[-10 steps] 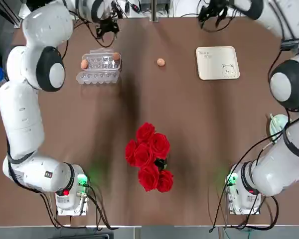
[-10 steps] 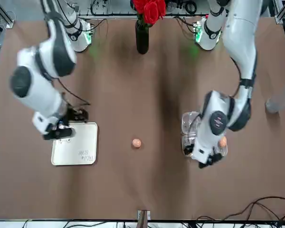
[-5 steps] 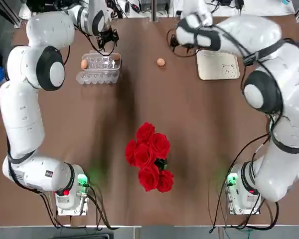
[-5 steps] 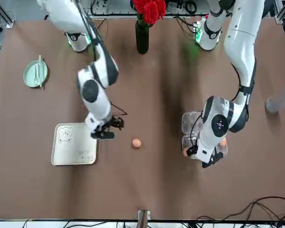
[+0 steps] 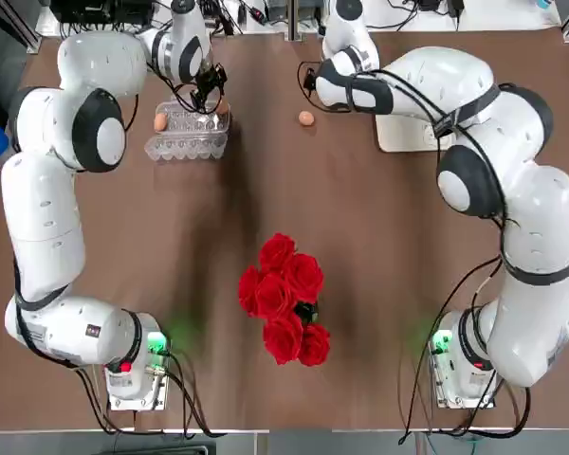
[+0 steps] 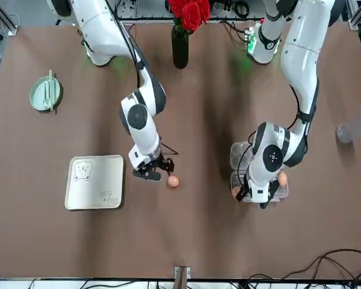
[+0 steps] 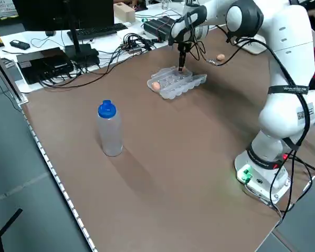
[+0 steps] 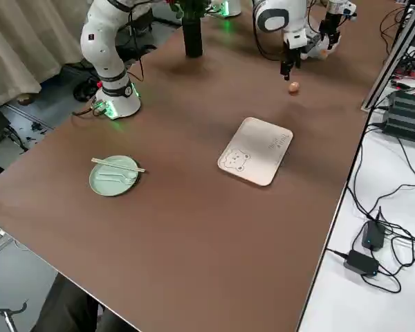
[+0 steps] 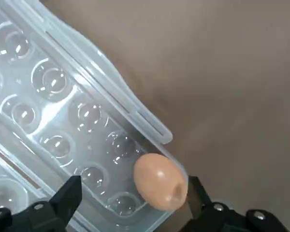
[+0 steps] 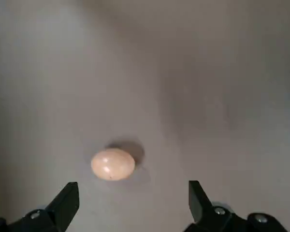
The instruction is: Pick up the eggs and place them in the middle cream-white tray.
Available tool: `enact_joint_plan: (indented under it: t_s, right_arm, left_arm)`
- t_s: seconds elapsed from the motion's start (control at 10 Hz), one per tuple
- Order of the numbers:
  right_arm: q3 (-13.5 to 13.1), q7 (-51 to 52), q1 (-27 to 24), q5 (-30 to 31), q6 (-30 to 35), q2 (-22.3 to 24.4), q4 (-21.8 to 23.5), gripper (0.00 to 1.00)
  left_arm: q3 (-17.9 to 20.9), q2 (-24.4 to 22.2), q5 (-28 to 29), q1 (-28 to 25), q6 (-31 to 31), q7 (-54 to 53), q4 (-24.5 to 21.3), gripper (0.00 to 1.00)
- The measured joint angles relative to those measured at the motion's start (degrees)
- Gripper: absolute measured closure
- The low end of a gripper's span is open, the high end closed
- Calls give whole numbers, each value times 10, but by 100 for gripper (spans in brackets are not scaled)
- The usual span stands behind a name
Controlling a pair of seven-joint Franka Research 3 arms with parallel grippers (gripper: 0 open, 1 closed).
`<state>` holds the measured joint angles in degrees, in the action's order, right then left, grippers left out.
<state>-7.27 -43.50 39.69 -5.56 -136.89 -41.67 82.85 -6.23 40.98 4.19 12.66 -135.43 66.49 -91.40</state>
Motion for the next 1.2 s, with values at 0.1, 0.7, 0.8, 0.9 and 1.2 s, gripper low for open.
enact_joint_plan:
  t_s: [0.1,0.7,0.8,0.9,1.2]
  right_arm:
    - [0,-17,2,0,-7,-31,-36,0]
    - [-3,-45,5,64,-96,-131,-101,0]
    - [-3,-45,6,69,-96,-132,-102,0]
    - [-3,-45,9,70,-95,-134,-102,0]
    - [-3,-45,20,79,-95,-148,-102,0]
  left_arm:
    - [0,0,-14,0,-1,1,-2,7]
    - [-1,18,-19,2,-29,10,-2,13]
    - [-1,21,-19,2,-33,11,-2,13]
    - [-1,25,-19,3,-35,12,-2,15]
    - [-1,26,-19,3,-42,12,1,38]
